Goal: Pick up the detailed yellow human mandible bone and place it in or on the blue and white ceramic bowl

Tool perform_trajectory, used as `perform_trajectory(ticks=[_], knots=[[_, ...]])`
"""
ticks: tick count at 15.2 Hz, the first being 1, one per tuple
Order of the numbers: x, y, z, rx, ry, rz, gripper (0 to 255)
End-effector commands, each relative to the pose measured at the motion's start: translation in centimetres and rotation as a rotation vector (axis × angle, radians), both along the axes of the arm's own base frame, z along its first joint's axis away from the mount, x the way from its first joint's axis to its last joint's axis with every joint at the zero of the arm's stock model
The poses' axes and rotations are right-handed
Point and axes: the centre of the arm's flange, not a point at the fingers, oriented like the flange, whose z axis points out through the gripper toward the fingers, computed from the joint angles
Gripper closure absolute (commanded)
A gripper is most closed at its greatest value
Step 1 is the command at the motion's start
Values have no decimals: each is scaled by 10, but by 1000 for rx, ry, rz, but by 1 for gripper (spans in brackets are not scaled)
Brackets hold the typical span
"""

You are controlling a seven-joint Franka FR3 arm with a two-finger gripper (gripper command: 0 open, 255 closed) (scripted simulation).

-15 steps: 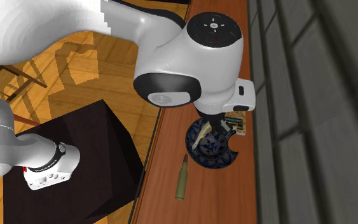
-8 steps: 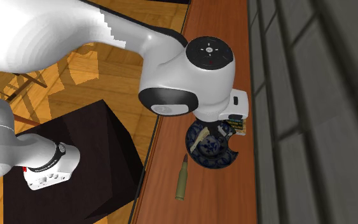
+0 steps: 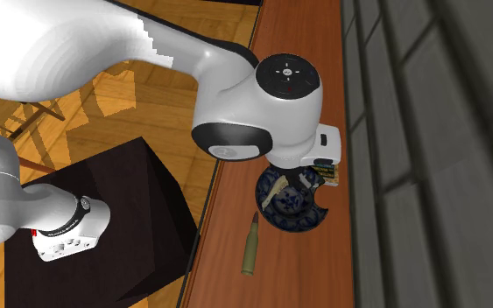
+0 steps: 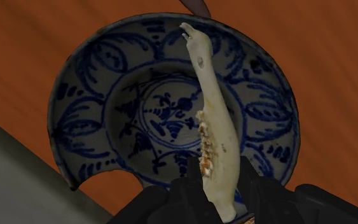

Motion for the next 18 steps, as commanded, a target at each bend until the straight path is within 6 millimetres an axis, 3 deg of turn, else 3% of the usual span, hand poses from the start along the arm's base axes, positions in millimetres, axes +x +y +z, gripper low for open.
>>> perform_trajectory(ticks=[1, 6, 10, 18], knots=[[0, 0, 0, 0, 0, 0, 0], [0, 0, 0, 0, 0, 0, 0], [-9, 2, 49, 0, 0, 0, 0], [-9, 2, 49, 0, 0, 0, 0]])
